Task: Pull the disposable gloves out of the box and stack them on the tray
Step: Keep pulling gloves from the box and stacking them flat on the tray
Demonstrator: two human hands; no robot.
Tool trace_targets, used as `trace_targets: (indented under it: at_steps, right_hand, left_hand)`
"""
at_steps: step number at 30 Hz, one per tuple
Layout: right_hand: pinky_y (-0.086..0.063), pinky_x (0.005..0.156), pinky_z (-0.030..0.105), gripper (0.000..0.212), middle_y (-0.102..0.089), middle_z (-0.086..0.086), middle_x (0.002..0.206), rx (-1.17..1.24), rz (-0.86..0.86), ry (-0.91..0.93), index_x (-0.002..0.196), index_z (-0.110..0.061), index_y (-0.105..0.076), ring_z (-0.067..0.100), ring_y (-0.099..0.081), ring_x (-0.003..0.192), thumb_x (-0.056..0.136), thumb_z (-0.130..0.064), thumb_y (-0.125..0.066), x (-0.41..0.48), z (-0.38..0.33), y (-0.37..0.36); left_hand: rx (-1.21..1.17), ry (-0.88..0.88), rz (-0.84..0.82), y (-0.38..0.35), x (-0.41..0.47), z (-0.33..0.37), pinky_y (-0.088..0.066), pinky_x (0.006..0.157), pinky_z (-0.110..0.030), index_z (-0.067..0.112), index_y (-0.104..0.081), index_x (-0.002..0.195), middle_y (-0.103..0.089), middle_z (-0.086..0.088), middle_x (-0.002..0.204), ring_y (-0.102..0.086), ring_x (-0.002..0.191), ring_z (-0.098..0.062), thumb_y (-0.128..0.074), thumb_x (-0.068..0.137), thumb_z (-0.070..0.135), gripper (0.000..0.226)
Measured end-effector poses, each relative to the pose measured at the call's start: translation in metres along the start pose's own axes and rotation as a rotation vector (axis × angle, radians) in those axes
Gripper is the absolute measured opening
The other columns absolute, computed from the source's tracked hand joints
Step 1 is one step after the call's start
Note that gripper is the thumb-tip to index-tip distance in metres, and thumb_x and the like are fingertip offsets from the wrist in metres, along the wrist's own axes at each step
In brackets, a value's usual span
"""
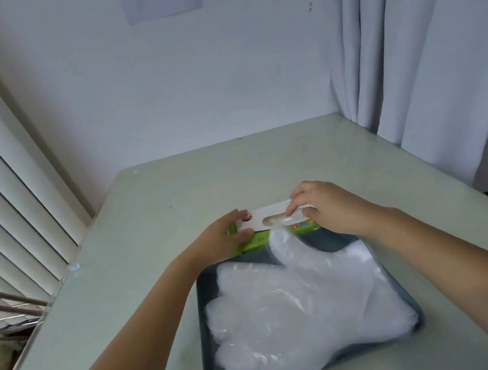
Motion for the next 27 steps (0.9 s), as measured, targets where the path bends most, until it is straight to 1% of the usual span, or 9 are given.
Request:
trace_targets:
  at_steps: [3,5,8,10,12,15,18,22,27]
  right_hand:
    - [-0.028,0.106,0.025,0.027,-0.042,-0.001,0.142,-0.047,-0.107,0.049,0.112,-0.025,-0.072,0.013,-0.033,0.132,0.096,-0.012,-0.054,0.025,0.009,-0.021]
    - [-0.021,0.114,0.029,0.027,-0.035,-0.001,0.15,-0.074,-0.199,0.089,0.119,-0.032,-0.067,0.012,-0.019,0.139,0.096,-0.033,-0.054,0.032,0.01,-0.032]
    - [-0.016,0.117,0.034,0.052,-0.029,-0.003,0.154,-0.076,-0.308,0.102,0.122,-0.041,-0.062,0.013,-0.009,0.144,0.082,-0.063,-0.037,0.038,0.007,-0.04]
    - [-0.018,0.115,0.03,0.052,-0.035,-0.003,0.151,-0.085,-0.282,0.127,0.117,-0.033,-0.069,0.012,-0.013,0.143,0.083,-0.06,-0.04,0.044,0.005,-0.041]
    - [-0.025,0.109,0.024,0.032,-0.046,-0.004,0.141,-0.124,-0.179,0.207,0.105,-0.02,-0.075,0.011,-0.022,0.138,0.091,-0.041,-0.056,0.049,0.003,-0.042]
    - [-0.035,0.098,0.023,0.016,-0.055,-0.005,0.12,-0.098,-0.021,0.283,0.09,-0.014,-0.077,0.008,-0.039,0.118,0.09,-0.025,-0.065,0.048,0.007,-0.044]
    - [-0.037,0.084,0.015,0.006,-0.057,-0.01,0.103,0.159,0.119,0.141,0.08,-0.015,-0.077,0.004,-0.048,0.096,0.084,-0.016,-0.072,0.042,0.022,-0.035]
    - [-0.038,0.077,0.003,0.02,-0.062,-0.013,0.096,0.555,0.267,-0.095,0.07,-0.023,-0.07,-0.002,-0.058,0.086,0.081,-0.007,-0.072,0.04,0.044,-0.028]
    - [-0.049,0.089,0.026,0.013,-0.07,0.004,0.089,1.234,0.424,-0.371,0.085,-0.01,-0.069,0.015,-0.065,0.088,0.088,0.0,-0.062,0.037,0.076,-0.032]
  left_hand:
    - [-0.097,0.022,-0.04,-0.007,0.006,-0.011,-0.025,0.111,-0.025,0.036,-0.035,0.146,-0.033,0.012,0.151,-0.033,0.138,-0.012,-0.061,0.091,0.042,0.061]
    - [-0.146,0.038,-0.049,-0.011,0.007,-0.016,-0.029,0.105,-0.022,0.039,-0.032,0.146,-0.04,0.014,0.143,-0.04,0.131,-0.01,-0.065,0.088,0.045,0.067]
    - [-0.192,0.036,-0.045,-0.014,0.009,-0.021,-0.033,0.107,-0.023,0.04,-0.032,0.145,-0.044,0.014,0.141,-0.045,0.127,-0.009,-0.069,0.084,0.046,0.071]
    - [-0.214,0.026,-0.041,-0.015,0.009,-0.022,-0.034,0.108,-0.024,0.039,-0.033,0.145,-0.044,0.015,0.141,-0.045,0.127,-0.009,-0.07,0.083,0.046,0.073]
    - [-0.213,0.014,-0.032,-0.016,0.009,-0.022,-0.031,0.112,-0.027,0.039,-0.032,0.146,-0.04,0.015,0.146,-0.041,0.132,-0.008,-0.072,0.08,0.049,0.077]
    - [-0.175,-0.011,-0.017,-0.015,0.008,-0.019,-0.018,0.117,-0.026,0.038,-0.03,0.147,-0.024,0.011,0.157,-0.023,0.144,-0.007,-0.072,0.08,0.049,0.08]
    - [-0.155,-0.024,-0.005,-0.014,0.007,-0.016,-0.017,0.113,-0.021,0.039,-0.028,0.148,-0.015,0.008,0.16,-0.018,0.145,-0.007,-0.071,0.081,0.046,0.08]
    - [-0.164,-0.034,-0.004,-0.014,0.006,-0.017,-0.016,0.109,-0.018,0.04,-0.029,0.148,-0.015,0.008,0.16,-0.017,0.145,-0.006,-0.07,0.081,0.047,0.079]
    - [-0.182,-0.037,-0.001,-0.014,0.005,-0.017,-0.015,0.111,-0.019,0.04,-0.029,0.147,-0.017,0.009,0.159,-0.014,0.145,-0.003,-0.071,0.081,0.048,0.079]
Point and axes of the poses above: each hand's wrist, its own x-axis towards the middle knuckle, its own y-axis out of the back of the hand, z = x × y, the point moved 7 cm from there along x, towards the middle knuckle
